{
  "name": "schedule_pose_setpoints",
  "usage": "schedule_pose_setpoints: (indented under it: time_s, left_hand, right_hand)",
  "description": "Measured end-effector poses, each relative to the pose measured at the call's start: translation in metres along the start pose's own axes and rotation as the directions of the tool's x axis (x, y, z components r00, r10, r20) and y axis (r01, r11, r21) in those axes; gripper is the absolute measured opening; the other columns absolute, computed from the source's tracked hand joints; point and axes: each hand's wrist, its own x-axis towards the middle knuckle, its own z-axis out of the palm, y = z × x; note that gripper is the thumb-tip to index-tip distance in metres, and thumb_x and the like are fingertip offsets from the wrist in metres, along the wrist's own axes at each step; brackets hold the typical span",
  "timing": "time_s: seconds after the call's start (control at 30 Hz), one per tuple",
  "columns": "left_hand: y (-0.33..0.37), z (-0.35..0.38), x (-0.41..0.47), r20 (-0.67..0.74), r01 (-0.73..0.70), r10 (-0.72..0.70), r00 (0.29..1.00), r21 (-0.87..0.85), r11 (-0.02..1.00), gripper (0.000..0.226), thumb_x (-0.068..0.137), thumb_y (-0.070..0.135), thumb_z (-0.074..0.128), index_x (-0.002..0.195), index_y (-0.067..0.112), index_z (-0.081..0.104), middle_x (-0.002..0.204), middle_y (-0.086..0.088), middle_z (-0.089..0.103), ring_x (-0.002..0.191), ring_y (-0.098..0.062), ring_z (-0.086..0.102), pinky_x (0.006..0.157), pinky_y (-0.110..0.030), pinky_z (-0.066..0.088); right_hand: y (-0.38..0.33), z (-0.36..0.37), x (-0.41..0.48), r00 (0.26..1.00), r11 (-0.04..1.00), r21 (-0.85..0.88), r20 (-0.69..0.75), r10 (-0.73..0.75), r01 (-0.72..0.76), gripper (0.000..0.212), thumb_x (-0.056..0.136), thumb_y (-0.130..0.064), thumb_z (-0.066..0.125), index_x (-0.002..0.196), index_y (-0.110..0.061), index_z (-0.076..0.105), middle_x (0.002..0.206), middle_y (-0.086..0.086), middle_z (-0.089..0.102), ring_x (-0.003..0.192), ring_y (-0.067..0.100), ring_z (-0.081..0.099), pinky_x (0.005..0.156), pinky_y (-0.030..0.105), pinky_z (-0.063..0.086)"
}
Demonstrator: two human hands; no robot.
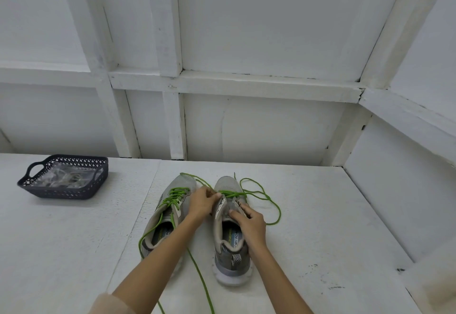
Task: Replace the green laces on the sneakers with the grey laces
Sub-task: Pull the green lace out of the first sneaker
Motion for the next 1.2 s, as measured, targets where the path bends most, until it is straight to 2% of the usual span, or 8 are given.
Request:
schedule_pose_setpoints:
  time_s: [0.17,0.37,0.53,0.7,0.77,0.9,1.07,1.2]
  left_hand:
    - [0.007,-0.001,-0.003,-0.26,-0.057,0.005,0.966,-0.193,0.98,0.017,0.096,0.022,0.056,0.088,0.007,0.052,0.082,-0.009,0.06,0.087,-0.036,0.064,0.082,-0.048,0.052]
    - [0.004,0.005,-0.001,0.01,0.027,-0.027,1.0,0.025,0.999,0.025,0.093,0.03,0.062,0.092,0.006,0.054,0.096,-0.014,0.064,0.091,-0.029,0.06,0.078,-0.037,0.047]
    - [0.01,0.002,-0.004,-0.331,-0.093,0.022,0.943,-0.2,0.975,0.017,0.097,0.021,0.056,0.089,0.005,0.054,0.082,-0.011,0.062,0.082,-0.035,0.062,0.075,-0.043,0.051]
    - [0.003,0.005,-0.002,-0.065,0.024,-0.026,0.998,-0.027,0.999,0.026,0.09,0.032,0.065,0.09,0.008,0.055,0.087,-0.005,0.061,0.084,-0.025,0.058,0.071,-0.031,0.041]
    - [0.003,0.005,-0.003,-0.116,-0.046,0.044,0.992,-0.013,0.999,0.02,0.092,0.025,0.064,0.086,0.008,0.056,0.085,-0.009,0.063,0.081,-0.024,0.057,0.069,-0.031,0.039]
    - [0.01,0.003,-0.01,-0.413,-0.169,0.077,0.907,-0.19,0.967,0.015,0.096,0.02,0.058,0.086,0.009,0.054,0.08,-0.008,0.062,0.077,-0.027,0.058,0.068,-0.032,0.04]
    - [0.006,0.006,-0.003,-0.121,-0.033,0.032,0.992,-0.007,0.999,0.023,0.087,0.029,0.07,0.087,0.01,0.058,0.08,-0.003,0.06,0.077,-0.019,0.055,0.067,-0.028,0.036]
    - [0.008,0.006,-0.004,-0.301,-0.131,0.109,0.947,-0.052,0.99,0.018,0.092,0.022,0.063,0.082,0.008,0.059,0.081,-0.009,0.064,0.079,-0.027,0.06,0.069,-0.034,0.042]
  right_hand:
    - [-0.001,0.0,-0.002,1.0,1.0,-0.002,0.007,0.008,-0.008,0.052,0.078,-0.023,0.077,0.127,-0.013,0.064,0.128,0.004,0.064,0.117,0.016,0.059,0.101,0.035,0.049]
    - [-0.003,-0.002,-0.002,1.0,1.0,-0.005,0.006,-0.006,0.006,0.046,0.08,-0.019,0.075,0.125,-0.012,0.065,0.124,0.003,0.066,0.11,0.013,0.061,0.088,0.02,0.049]
    - [-0.003,-0.001,-0.003,1.0,1.0,0.003,0.011,0.002,-0.002,0.05,0.081,-0.02,0.075,0.129,-0.011,0.062,0.129,0.003,0.062,0.117,0.016,0.058,0.093,0.023,0.048]
    - [-0.004,-0.002,-0.002,1.0,1.0,-0.001,0.009,-0.001,0.001,0.048,0.081,-0.018,0.074,0.128,-0.011,0.063,0.129,0.002,0.062,0.115,0.014,0.058,0.087,0.019,0.046]
    - [-0.003,-0.002,-0.003,1.0,1.0,0.002,0.009,-0.002,0.002,0.049,0.081,-0.018,0.075,0.128,-0.011,0.062,0.13,0.003,0.062,0.115,0.014,0.058,0.088,0.02,0.047]
    - [-0.003,-0.001,-0.002,1.0,1.0,0.004,0.005,0.001,-0.001,0.052,0.081,-0.019,0.075,0.13,-0.011,0.061,0.133,0.004,0.06,0.12,0.017,0.057,0.098,0.027,0.048]
    - [-0.004,-0.001,-0.003,1.0,1.0,0.006,-0.002,-0.005,0.005,0.048,0.08,-0.019,0.076,0.126,-0.013,0.064,0.129,0.003,0.063,0.115,0.014,0.059,0.096,0.026,0.049]
    - [-0.005,-0.002,-0.004,1.0,1.0,0.009,0.006,-0.009,0.009,0.051,0.081,-0.019,0.075,0.129,-0.012,0.061,0.13,0.002,0.062,0.116,0.014,0.058,0.093,0.022,0.047]
